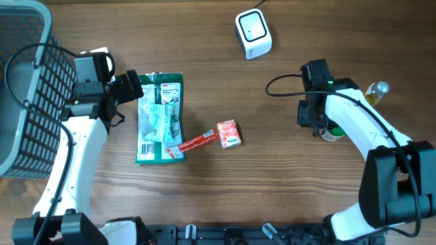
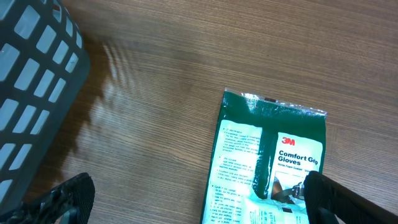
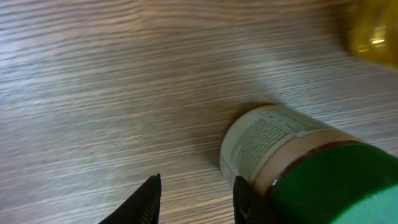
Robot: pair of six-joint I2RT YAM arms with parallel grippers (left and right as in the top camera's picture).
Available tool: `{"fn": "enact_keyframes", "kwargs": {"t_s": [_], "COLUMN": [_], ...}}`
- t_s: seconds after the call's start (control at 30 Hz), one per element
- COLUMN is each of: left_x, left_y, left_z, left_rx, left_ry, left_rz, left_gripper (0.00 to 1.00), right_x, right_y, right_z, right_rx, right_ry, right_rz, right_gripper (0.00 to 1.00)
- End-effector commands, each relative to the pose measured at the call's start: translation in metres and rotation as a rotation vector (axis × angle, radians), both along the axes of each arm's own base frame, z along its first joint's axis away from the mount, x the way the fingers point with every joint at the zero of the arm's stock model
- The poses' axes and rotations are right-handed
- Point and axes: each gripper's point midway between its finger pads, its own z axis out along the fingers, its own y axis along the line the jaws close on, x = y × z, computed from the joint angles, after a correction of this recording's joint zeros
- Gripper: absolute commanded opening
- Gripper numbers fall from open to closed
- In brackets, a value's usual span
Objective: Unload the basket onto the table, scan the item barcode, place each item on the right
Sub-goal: 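Move the jar to the right side and set it down, open gripper, then reach the right gripper to the red tissue pack and grasp it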
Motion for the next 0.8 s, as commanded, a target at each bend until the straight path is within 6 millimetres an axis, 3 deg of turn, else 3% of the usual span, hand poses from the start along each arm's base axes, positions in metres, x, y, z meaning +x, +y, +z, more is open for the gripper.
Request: {"fn": "enact_keyframes", "kwargs": {"t_s": [0.0, 0.1, 0.17, 0.27, 0.37, 0.43, 0.5, 0.63, 0.73, 0.77], "left_x": [0.001, 0.001, 0.001, 0.001, 0.001, 0.001, 0.001, 0.001, 0.001, 0.001], "left_y": [0.004, 0.004, 0.004, 0.004, 0.004, 0.004, 0.004, 0.004, 0.004, 0.004], "left_z": [0.008, 0.008, 0.008, 0.008, 0.008, 0.008, 0.008, 0.008, 0.008, 0.008], "left_rx": [0.019, 0.019, 0.019, 0.019, 0.019, 0.019, 0.019, 0.019, 0.019, 0.019], "left_ry": [-0.019, -0.019, -0.019, -0.019, -0.019, -0.019, -0.019, -0.019, -0.019, -0.019], "left_rz": [-0.004, -0.004, -0.004, -0.004, -0.004, -0.004, -0.004, -0.004, -0.004, -0.004], "left_gripper": [1.00, 1.00, 1.00, 1.00, 1.00, 1.00, 1.00, 1.00, 1.00, 1.00], "right_x": [-0.002, 0.000, 0.005, 0.014, 0.017, 0.018, 0.017, 0.007, 0.006, 0.004], "right_y": [-0.023, -0.028, -0.007, 0.057, 0.118, 0.157, 0.188, 0.231, 0.243, 0.245], "right_z": [0.002, 0.004, 0.000, 0.000, 0.011, 0.022, 0.027, 0.030, 0.021, 0.016], "right_rx": [-0.134, -0.137, -0.011, 0.329, 0.575, 0.705, 0.723, 0.727, 0.664, 0.639], "right_ry": [-0.001, -0.037, -0.042, -0.036, -0.046, -0.067, -0.105, -0.131, -0.147, -0.141], "right_rz": [-0.023, -0.116, -0.103, -0.037, 0.145, 0.255, 0.384, 0.514, 0.521, 0.522], "right_gripper": [0.38, 0.45, 0.44, 0.43, 0.42, 0.30, 0.27, 0.16, 0.15, 0.18]}}
